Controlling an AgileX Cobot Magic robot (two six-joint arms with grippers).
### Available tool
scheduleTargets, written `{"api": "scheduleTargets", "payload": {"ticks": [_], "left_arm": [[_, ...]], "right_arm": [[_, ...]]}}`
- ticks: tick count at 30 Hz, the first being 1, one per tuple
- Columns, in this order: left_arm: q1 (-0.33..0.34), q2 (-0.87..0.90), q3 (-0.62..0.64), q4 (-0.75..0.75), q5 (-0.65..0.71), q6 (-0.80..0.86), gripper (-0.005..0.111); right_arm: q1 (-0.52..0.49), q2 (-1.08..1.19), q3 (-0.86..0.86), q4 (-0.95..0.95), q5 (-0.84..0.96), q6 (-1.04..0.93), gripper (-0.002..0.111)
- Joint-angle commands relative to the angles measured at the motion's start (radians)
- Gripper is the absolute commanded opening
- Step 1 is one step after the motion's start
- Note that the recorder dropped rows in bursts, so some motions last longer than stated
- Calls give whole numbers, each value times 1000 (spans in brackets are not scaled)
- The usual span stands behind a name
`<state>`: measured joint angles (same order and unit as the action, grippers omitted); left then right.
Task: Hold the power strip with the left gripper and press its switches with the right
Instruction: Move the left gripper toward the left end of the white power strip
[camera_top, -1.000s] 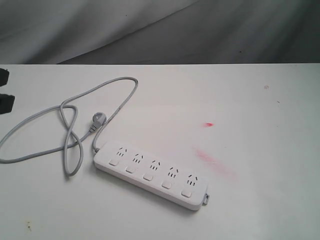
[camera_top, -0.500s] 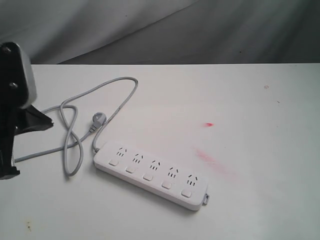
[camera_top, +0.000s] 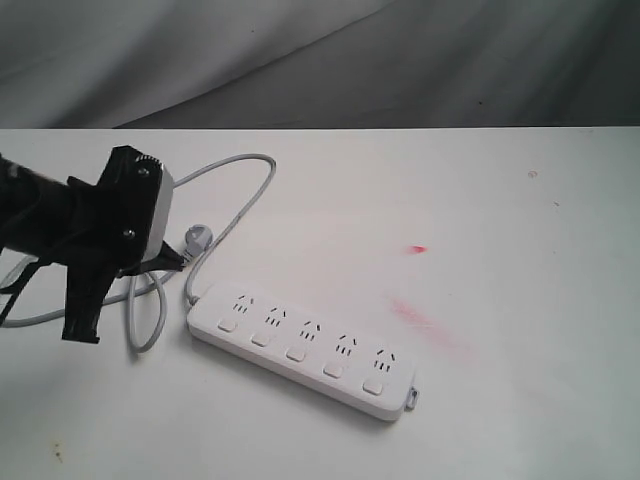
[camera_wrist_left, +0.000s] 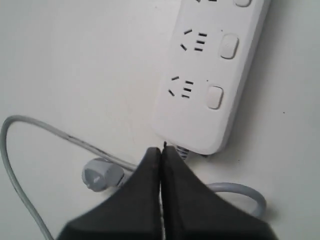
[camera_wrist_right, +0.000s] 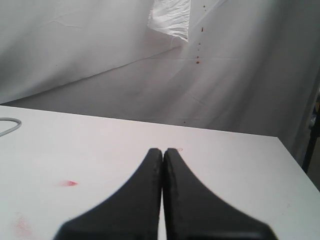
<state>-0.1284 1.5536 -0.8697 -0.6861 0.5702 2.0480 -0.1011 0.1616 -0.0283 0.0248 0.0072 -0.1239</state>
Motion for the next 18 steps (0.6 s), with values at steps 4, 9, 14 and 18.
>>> {"api": "scheduleTargets", "payload": {"ticks": [4,9,14,18], "left_arm": [[-3,170,-236,162,248,11,3],[-3,238,-289,197,330,-59,19],[-3,249,-289,196,343,-61,48],[-3,249,-289,161,292,-60,74]], "right_arm": [[-6,-6,5,-12,-7,2,0],[-6,-6,5,-12,-7,0,0],[-6,-6,5,-12,-7,0,0],[-6,-6,5,-12,-7,0,0]]}}
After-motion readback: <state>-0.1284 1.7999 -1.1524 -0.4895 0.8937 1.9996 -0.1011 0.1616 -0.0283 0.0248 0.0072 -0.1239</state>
